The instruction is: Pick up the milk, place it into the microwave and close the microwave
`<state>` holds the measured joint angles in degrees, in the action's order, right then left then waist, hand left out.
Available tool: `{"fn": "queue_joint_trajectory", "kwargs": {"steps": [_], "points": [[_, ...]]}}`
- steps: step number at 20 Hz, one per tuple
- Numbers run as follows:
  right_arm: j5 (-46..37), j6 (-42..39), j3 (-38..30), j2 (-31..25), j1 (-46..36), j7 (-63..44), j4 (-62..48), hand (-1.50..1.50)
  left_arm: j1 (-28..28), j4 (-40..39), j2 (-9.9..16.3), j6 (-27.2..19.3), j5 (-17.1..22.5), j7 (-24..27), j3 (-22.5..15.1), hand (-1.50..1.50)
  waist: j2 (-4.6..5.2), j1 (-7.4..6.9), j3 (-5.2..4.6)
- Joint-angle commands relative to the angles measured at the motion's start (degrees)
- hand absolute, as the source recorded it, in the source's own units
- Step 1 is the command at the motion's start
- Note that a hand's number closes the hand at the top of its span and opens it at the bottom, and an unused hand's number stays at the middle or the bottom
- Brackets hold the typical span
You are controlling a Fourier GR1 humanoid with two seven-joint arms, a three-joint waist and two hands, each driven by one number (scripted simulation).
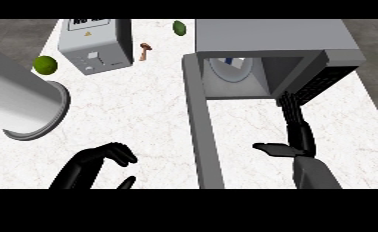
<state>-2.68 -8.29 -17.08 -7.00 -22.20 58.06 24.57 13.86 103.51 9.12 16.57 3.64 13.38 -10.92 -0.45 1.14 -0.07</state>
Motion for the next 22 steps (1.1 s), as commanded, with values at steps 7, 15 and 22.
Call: {"fn": "queue_joint_trajectory", "kwargs": {"steps": [7, 15, 22], "points": [[4.7, -9.9, 3.3, -1.6, 15.1, -3.5, 21.3, -1.5, -5.0, -8.5, 3.0, 1.6, -14.1, 4.2, -7.4, 1.5, -0.12, 1.13, -0.12], [11.6, -12.6, 5.1, -3.0, 31.4, -15.7, 49.1, -1.5, -9.8, -14.4, -3.7, 0.7, -19.5, 0.6, -15.9, 1.5, 0.13, 0.56, -0.08], [20.6, -17.6, 3.3, -5.7, 41.2, -25.5, 67.2, -1.5, -16.8, -26.7, -9.0, -9.0, -20.0, 1.0, -25.2, 1.5, 0.37, 0.67, -0.06]]}}
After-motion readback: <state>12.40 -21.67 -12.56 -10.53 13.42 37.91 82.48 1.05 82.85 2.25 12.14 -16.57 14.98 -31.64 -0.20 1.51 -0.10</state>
